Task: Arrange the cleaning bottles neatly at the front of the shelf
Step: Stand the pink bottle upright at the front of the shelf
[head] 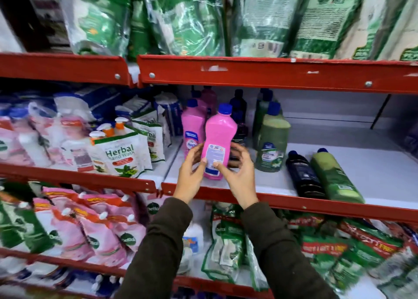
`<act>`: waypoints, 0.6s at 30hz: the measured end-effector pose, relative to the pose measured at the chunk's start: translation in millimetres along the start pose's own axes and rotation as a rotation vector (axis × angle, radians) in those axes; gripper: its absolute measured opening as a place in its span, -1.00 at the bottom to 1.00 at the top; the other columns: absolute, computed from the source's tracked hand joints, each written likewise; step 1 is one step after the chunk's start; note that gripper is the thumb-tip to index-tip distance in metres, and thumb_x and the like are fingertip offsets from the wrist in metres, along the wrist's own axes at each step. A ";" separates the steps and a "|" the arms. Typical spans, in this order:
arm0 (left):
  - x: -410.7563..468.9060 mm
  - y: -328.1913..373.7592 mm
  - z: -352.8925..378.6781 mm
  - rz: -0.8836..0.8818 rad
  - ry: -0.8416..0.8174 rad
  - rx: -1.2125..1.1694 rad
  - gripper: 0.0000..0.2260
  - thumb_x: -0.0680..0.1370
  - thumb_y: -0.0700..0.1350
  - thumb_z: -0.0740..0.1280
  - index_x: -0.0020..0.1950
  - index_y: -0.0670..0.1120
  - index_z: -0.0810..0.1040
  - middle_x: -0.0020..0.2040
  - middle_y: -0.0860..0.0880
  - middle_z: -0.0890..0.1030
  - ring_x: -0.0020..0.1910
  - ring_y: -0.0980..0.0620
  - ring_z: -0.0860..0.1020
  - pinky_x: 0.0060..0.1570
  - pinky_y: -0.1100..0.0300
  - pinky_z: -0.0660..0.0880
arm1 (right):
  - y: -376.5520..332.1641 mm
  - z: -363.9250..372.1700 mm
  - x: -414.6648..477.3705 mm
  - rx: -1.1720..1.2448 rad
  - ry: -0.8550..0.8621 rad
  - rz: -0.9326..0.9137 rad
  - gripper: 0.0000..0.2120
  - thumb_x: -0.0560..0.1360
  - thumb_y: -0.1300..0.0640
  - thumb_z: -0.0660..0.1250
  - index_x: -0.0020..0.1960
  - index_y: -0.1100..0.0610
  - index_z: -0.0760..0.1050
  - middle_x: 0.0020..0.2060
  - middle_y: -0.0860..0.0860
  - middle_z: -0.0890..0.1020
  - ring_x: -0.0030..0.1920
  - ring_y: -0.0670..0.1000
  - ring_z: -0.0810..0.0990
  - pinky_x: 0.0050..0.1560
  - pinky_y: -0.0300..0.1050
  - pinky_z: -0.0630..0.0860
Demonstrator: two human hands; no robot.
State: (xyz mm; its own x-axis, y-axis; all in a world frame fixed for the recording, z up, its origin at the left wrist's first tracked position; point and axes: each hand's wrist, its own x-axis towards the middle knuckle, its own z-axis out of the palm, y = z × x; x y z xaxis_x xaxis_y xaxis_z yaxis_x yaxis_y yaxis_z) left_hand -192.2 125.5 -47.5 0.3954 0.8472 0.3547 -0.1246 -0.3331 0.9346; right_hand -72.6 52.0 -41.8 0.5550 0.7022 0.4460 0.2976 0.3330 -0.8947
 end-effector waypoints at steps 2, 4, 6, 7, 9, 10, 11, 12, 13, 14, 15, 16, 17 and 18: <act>8.5 -10.6 -24.3 -0.024 0.033 0.012 -0.67 0.63 -0.21 0.24 0.35 0.09 0.39 0.31 -0.05 0.54 0.20 0.15 0.55 0.06 0.45 0.50 | 5.4 28.5 4.1 -0.012 -0.034 0.016 -0.46 0.39 0.32 0.53 0.27 0.04 0.42 0.11 -0.21 0.57 0.04 -0.39 0.57 0.09 -0.28 0.56; 15.5 -18.6 -41.5 -0.044 0.041 0.025 -0.66 0.63 -0.26 0.21 0.39 -0.03 0.35 0.33 -0.11 0.50 0.18 0.09 0.53 0.06 0.48 0.49 | 12.8 50.4 7.5 -0.039 -0.061 0.020 -0.45 0.39 0.30 0.53 0.27 0.00 0.41 0.11 -0.22 0.58 0.06 -0.35 0.58 0.12 -0.17 0.59; 20.5 -23.5 -52.5 -0.067 0.045 0.047 -0.65 0.63 -0.30 0.18 0.40 -0.09 0.32 0.28 -0.07 0.49 0.13 0.14 0.52 0.01 0.53 0.48 | 18.8 66.1 9.3 -0.073 -0.071 0.023 -0.46 0.40 0.30 0.52 0.28 0.04 0.41 0.11 -0.16 0.58 0.08 -0.29 0.58 0.11 -0.22 0.58; 22.4 -23.9 -55.5 -0.078 0.044 0.057 -0.64 0.63 -0.32 0.16 0.42 -0.13 0.31 0.25 -0.04 0.49 0.11 0.17 0.52 -0.02 0.55 0.47 | 20.8 70.4 10.3 -0.086 -0.072 0.024 -0.46 0.40 0.30 0.52 0.30 0.08 0.41 0.12 -0.11 0.58 0.09 -0.27 0.58 0.09 -0.29 0.56; 25.4 -24.3 -57.7 -0.093 0.054 0.064 -0.66 0.63 -0.35 0.14 0.41 -0.20 0.32 0.20 -0.03 0.49 0.07 0.27 0.50 -0.04 0.56 0.45 | 24.0 72.8 12.7 -0.105 -0.081 0.023 -0.46 0.41 0.31 0.51 0.32 0.12 0.40 0.14 -0.06 0.58 0.11 -0.21 0.60 0.08 -0.37 0.56; 26.3 -24.8 -58.3 -0.093 0.067 0.072 -0.67 0.62 -0.37 0.13 0.37 -0.20 0.34 0.19 -0.04 0.50 0.06 0.28 0.50 -0.02 0.56 0.45 | 25.3 72.9 14.1 -0.109 -0.088 0.034 -0.46 0.41 0.32 0.51 0.32 0.12 0.39 0.14 -0.05 0.59 0.11 -0.20 0.61 0.08 -0.36 0.56; 26.8 -25.6 -57.9 -0.093 0.081 0.076 -0.69 0.61 -0.38 0.13 0.33 -0.18 0.36 0.19 -0.06 0.51 0.05 0.24 0.52 0.02 0.53 0.46 | 26.4 71.6 15.2 -0.098 -0.093 0.055 -0.46 0.41 0.33 0.51 0.30 0.11 0.37 0.12 -0.07 0.59 0.10 -0.22 0.62 0.09 -0.35 0.57; 27.0 -26.3 -57.2 -0.096 0.100 0.074 -0.71 0.61 -0.39 0.12 0.28 -0.14 0.39 0.18 -0.07 0.52 0.06 0.16 0.54 0.07 0.46 0.47 | 27.4 70.0 16.1 -0.076 -0.093 0.080 -0.46 0.41 0.35 0.51 0.27 0.11 0.35 0.09 -0.10 0.59 0.07 -0.26 0.64 0.09 -0.35 0.58; 27.6 -28.4 -56.8 -0.101 0.123 0.070 -0.72 0.60 -0.38 0.12 0.23 -0.11 0.39 0.16 -0.07 0.54 0.08 0.08 0.55 0.13 0.35 0.47 | 28.3 68.3 16.4 -0.056 -0.092 0.102 -0.48 0.41 0.36 0.50 0.25 0.11 0.34 0.07 -0.12 0.59 0.04 -0.31 0.64 0.09 -0.36 0.58; 27.9 -29.2 -56.2 -0.111 0.146 0.074 -0.74 0.60 -0.37 0.11 0.19 -0.09 0.40 0.12 -0.07 0.55 0.10 0.02 0.55 0.15 0.26 0.46 | 29.2 67.0 16.0 -0.048 -0.090 0.117 -0.50 0.42 0.36 0.50 0.23 0.13 0.35 0.05 -0.12 0.60 0.03 -0.34 0.64 0.11 -0.35 0.59; 28.5 -30.0 -56.3 -0.119 0.169 0.086 -0.77 0.61 -0.36 0.11 0.15 -0.08 0.40 0.09 -0.08 0.56 0.10 -0.03 0.55 0.16 0.20 0.46 | 30.1 66.6 15.2 -0.052 -0.085 0.128 -0.54 0.43 0.35 0.50 0.22 0.14 0.38 0.05 -0.10 0.61 0.03 -0.30 0.65 0.15 -0.30 0.60; 28.8 -30.1 -56.9 -0.127 0.189 0.103 -0.79 0.61 -0.34 0.11 0.13 -0.08 0.41 0.08 -0.08 0.57 0.11 -0.08 0.56 0.16 0.16 0.46 | 31.3 66.3 14.4 -0.069 -0.081 0.130 -0.58 0.44 0.32 0.49 0.23 0.16 0.43 0.06 -0.05 0.63 0.06 -0.23 0.66 0.20 -0.21 0.61; 30.2 -30.9 -57.7 -0.134 0.195 0.117 -0.80 0.61 -0.32 0.12 0.13 -0.08 0.42 0.09 -0.10 0.57 0.15 -0.12 0.56 0.19 0.13 0.46 | 32.5 65.9 13.7 -0.097 -0.080 0.123 -0.60 0.47 0.29 0.47 0.26 0.15 0.48 0.11 -0.01 0.64 0.08 -0.16 0.66 0.23 -0.12 0.61; 31.0 -30.3 -58.8 -0.147 0.175 0.133 -0.78 0.61 -0.31 0.12 0.16 -0.08 0.43 0.14 -0.12 0.58 0.20 -0.14 0.55 0.25 0.08 0.46 | 33.1 65.5 13.6 -0.139 -0.090 0.112 -0.59 0.49 0.26 0.44 0.32 0.12 0.50 0.16 0.03 0.62 0.07 -0.12 0.65 0.24 -0.06 0.60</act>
State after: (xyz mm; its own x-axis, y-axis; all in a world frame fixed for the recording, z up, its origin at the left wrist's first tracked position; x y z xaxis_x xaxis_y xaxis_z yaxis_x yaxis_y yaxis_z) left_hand -229.7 186.2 -63.3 0.2358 0.9454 0.2252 0.0484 -0.2429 0.9689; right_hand -106.1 113.9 -66.9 0.5204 0.7857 0.3345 0.3462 0.1639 -0.9237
